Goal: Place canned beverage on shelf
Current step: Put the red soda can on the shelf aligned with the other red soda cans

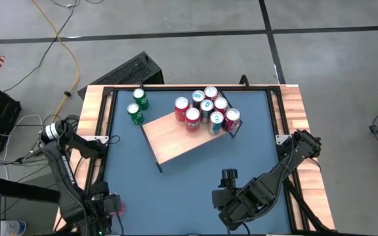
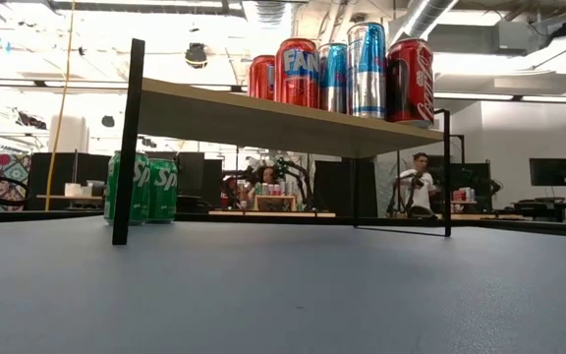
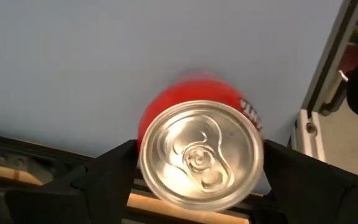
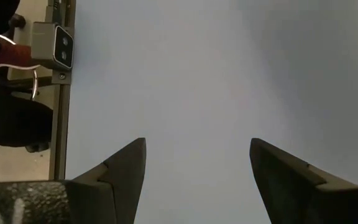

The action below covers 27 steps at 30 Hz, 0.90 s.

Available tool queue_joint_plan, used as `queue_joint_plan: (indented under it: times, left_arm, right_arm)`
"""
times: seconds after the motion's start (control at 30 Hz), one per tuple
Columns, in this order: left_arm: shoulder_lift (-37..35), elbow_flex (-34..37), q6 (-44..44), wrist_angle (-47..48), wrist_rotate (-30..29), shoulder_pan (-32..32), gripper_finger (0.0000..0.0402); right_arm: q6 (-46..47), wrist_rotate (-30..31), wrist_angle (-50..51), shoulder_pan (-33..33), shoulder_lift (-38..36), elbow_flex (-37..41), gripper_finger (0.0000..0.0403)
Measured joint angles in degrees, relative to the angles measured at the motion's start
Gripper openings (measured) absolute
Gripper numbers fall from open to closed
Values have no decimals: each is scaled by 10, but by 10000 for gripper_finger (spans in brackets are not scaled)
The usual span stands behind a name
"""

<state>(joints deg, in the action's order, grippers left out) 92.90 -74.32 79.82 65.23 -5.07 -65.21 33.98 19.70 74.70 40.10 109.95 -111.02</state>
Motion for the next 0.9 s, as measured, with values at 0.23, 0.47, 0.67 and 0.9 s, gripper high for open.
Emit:
queue_joint_plan:
  times: [0.23, 0.47, 0.67, 0.9]
  left_arm:
    - [-2, 38, 0, -23, 11, 0, 321]
    - [-2, 40, -25, -33, -4, 7, 296]
    - [-1, 40, -20, -36, -37, 22, 277]
    - [1, 41, 95, -41, -94, 52, 277]
  right_arm:
    - [0, 0, 0, 0, 0, 0, 274]
    - [0, 0, -2, 0, 0, 0, 274]
    - [0, 0, -3, 0, 0, 0, 274]
    - [0, 0, -4, 0, 0, 0, 274]
